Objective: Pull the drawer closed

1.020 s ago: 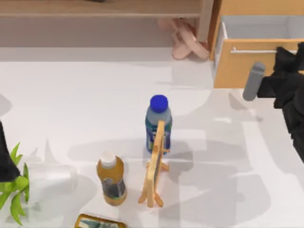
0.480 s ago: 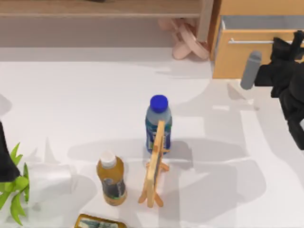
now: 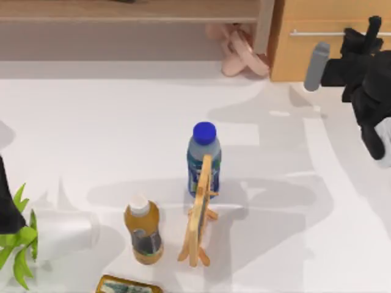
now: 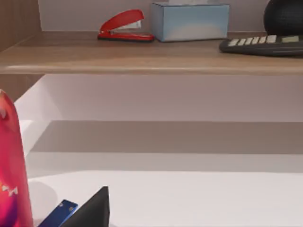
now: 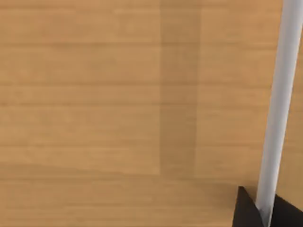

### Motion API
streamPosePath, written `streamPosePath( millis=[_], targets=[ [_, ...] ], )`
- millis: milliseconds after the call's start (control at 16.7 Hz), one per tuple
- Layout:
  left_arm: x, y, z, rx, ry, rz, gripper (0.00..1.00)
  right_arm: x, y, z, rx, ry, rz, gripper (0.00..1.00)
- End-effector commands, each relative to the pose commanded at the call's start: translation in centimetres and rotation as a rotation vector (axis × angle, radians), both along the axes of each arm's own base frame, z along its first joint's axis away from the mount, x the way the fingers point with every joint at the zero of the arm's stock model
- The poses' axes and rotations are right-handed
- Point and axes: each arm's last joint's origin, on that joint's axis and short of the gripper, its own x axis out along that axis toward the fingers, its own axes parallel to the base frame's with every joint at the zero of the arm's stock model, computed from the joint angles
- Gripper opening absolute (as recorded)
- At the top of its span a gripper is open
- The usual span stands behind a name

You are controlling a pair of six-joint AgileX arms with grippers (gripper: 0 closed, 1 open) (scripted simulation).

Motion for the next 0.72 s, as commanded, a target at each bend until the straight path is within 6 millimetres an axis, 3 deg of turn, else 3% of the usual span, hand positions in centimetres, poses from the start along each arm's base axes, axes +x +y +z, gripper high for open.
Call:
streamPosePath(
  millis=[360, 720],
  targets=[
    [0.0, 0.0, 0.0, 0.0, 0.0, 0.0, 1.0, 1.0, -0.05, -0.04, 0.001, 0.005, 0.001, 0.0],
    [0.0, 0.0, 0.0, 0.0, 0.0, 0.0, 1.0, 1.0, -0.05, -0.04, 0.001, 0.005, 0.001, 0.45]
  ],
)
